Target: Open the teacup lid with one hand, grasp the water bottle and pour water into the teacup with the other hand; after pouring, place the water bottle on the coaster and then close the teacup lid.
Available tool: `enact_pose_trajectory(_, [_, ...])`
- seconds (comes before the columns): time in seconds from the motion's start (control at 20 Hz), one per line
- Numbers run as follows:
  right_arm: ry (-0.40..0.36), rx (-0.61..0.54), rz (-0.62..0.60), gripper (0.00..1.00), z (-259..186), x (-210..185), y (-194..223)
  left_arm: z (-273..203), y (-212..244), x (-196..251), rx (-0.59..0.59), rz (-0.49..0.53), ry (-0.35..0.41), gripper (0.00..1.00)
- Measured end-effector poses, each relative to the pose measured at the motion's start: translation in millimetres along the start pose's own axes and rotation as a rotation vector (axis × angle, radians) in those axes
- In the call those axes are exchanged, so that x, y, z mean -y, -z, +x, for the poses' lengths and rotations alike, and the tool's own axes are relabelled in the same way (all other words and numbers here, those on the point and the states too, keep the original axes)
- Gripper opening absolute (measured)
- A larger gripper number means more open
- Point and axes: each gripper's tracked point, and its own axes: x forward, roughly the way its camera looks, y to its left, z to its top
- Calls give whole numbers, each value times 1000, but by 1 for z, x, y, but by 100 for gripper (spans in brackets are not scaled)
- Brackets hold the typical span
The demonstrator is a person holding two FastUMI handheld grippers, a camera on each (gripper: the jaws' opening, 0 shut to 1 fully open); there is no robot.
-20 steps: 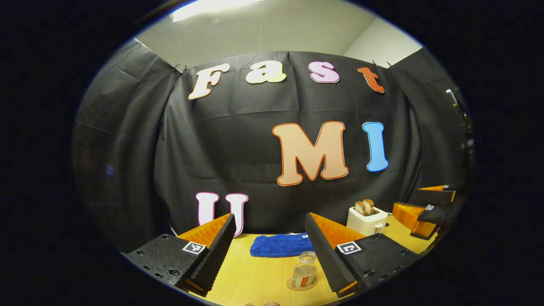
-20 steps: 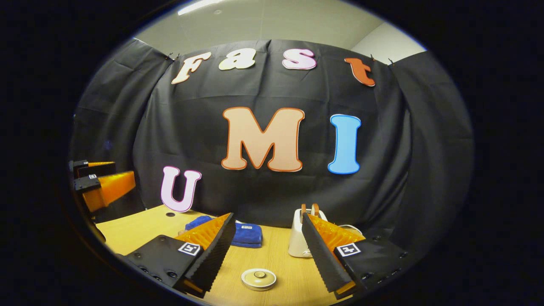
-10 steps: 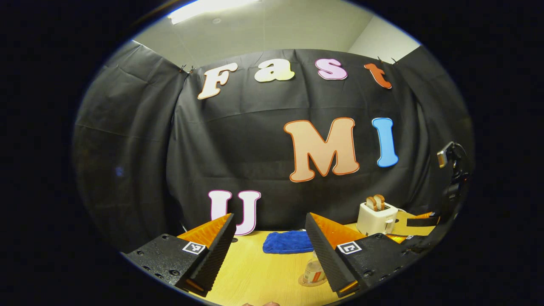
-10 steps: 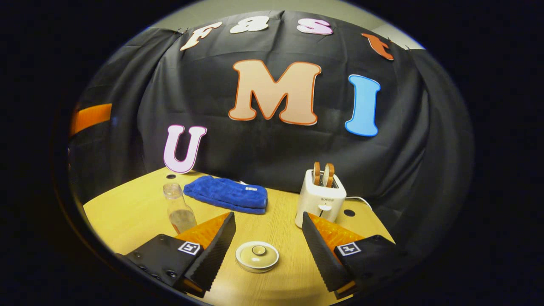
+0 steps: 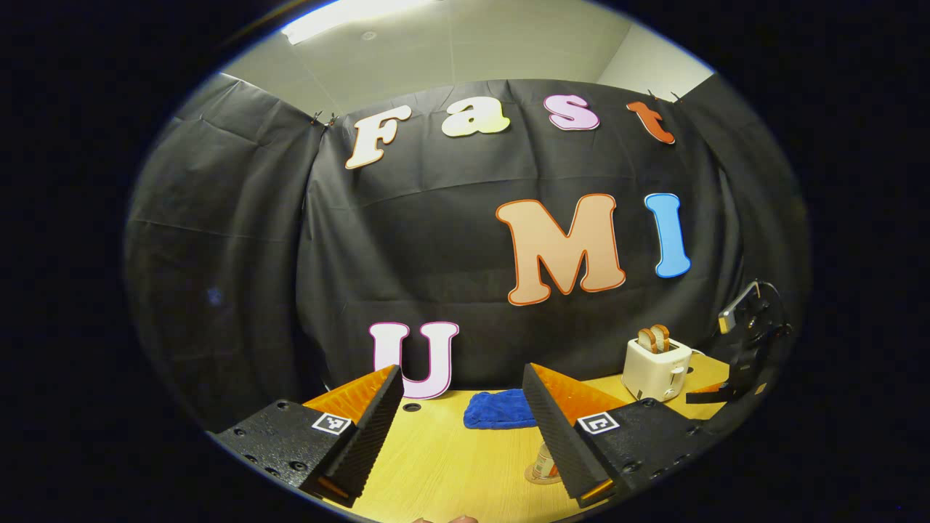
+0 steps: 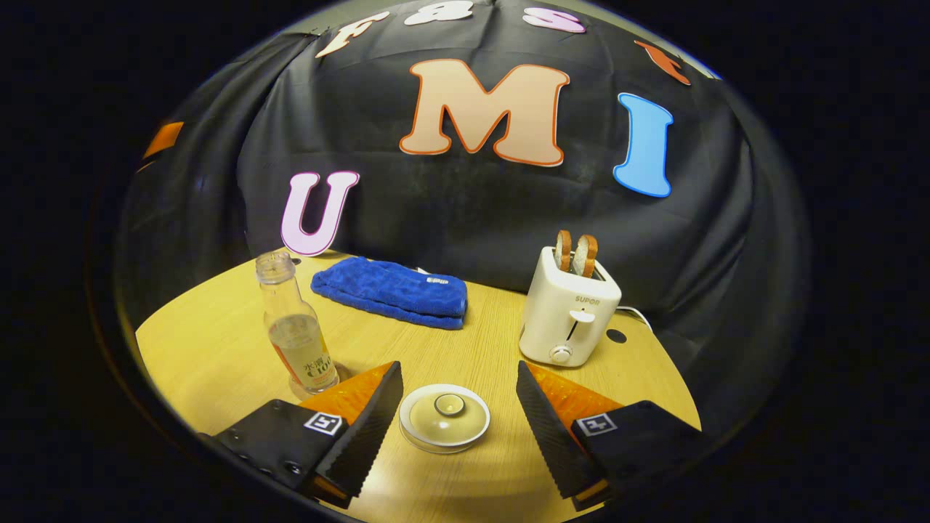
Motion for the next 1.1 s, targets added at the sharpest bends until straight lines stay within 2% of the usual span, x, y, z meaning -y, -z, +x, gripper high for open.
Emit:
enact_pose_trajectory(0.15, [4, -54, 4, 100, 13, -2, 19, 0, 0, -8, -4, 7, -19, 96])
enact_pose_trajectory(0.35, [5, -97, 0, 94, 26, -3, 34, 1, 5, -14, -20, 10, -35, 96])
enact_pose_trajectory(0.5, [-2, -116, -19, 82, 34, -7, 40, 2, 7, -18, -26, 12, -45, 96])
enact_pose_trajectory(0.55, [-9, -122, -23, 79, 35, -9, 43, 2, 8, -18, -27, 13, -48, 99])
enact_pose_trajectory(0.6, [-11, -123, -29, 75, 37, -11, 43, 2, 7, -18, -24, 14, -48, 96])
enact_pose_trajectory(0.7, [-14, -123, -39, 67, 37, -13, 44, 2, 8, -19, -25, 16, -50, 96])
enact_pose_trajectory(0.8, [-17, -122, -45, 67, 40, -13, 46, 3, 8, -19, -26, 14, -50, 100])
enact_pose_trajectory(0.85, [-23, -121, -46, 56, 40, -16, 47, 4, 8, -19, -28, 14, -51, 96])
enact_pose_trajectory(0.9, [-14, -115, -54, 46, 41, -13, 46, 4, 10, -19, -29, 14, -51, 100])
enact_pose_trajectory(0.95, [-11, -114, -62, 35, 41, -15, 47, 4, 10, -19, -29, 14, -51, 96])
enact_pose_trajectory(1.0, [-11, -112, -70, 43, 40, -15, 46, 5, 10, -19, -30, 13, -51, 96])
enact_pose_trajectory(1.1, [-4, -111, -84, 43, 41, -15, 47, 6, 10, -18, -31, 11, -48, 96])
